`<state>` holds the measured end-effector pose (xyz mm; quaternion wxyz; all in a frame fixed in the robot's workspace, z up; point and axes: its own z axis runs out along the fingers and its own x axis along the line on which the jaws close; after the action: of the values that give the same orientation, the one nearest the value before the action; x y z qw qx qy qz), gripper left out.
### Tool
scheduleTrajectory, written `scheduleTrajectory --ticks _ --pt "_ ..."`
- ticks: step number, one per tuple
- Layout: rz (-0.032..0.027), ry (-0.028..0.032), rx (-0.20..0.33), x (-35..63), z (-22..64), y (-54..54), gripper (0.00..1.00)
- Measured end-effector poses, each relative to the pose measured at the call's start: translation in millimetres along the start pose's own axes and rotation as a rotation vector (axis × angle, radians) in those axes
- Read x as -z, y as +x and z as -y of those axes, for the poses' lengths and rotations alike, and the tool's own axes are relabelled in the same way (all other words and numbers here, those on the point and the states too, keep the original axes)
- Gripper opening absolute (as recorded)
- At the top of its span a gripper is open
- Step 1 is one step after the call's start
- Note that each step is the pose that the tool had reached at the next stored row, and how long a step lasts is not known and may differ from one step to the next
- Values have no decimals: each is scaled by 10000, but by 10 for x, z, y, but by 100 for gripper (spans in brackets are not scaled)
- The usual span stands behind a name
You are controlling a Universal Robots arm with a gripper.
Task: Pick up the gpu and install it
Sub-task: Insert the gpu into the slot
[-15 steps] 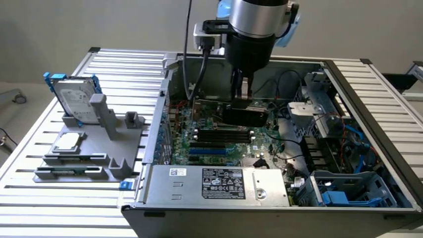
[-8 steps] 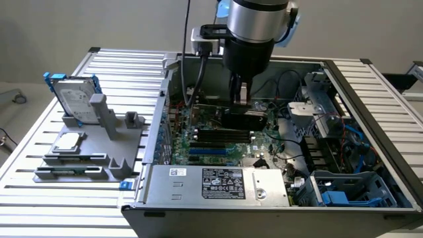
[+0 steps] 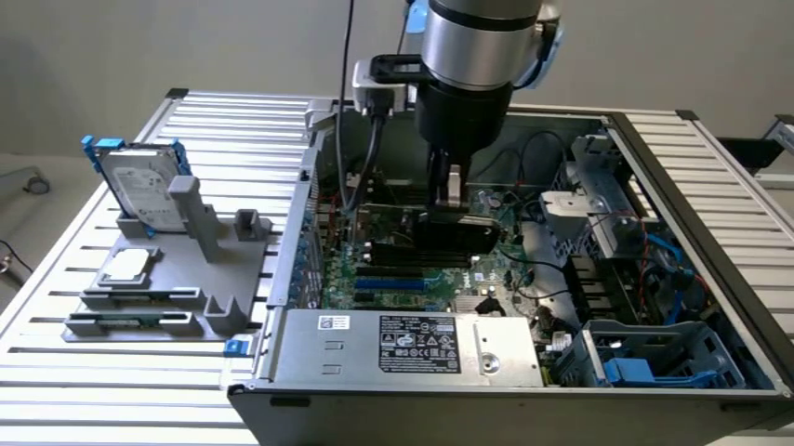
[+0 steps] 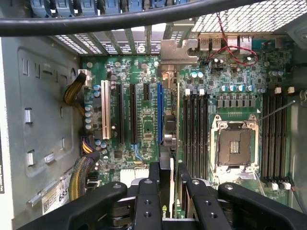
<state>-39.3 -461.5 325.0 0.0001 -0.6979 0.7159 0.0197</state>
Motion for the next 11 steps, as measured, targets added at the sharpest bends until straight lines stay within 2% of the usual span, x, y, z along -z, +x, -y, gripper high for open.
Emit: scheduleTrajectory --ticks 5,11 --pt "1 64 69 -33 -50 29 26" --pt "2 211 131 -69 -146 49 26"
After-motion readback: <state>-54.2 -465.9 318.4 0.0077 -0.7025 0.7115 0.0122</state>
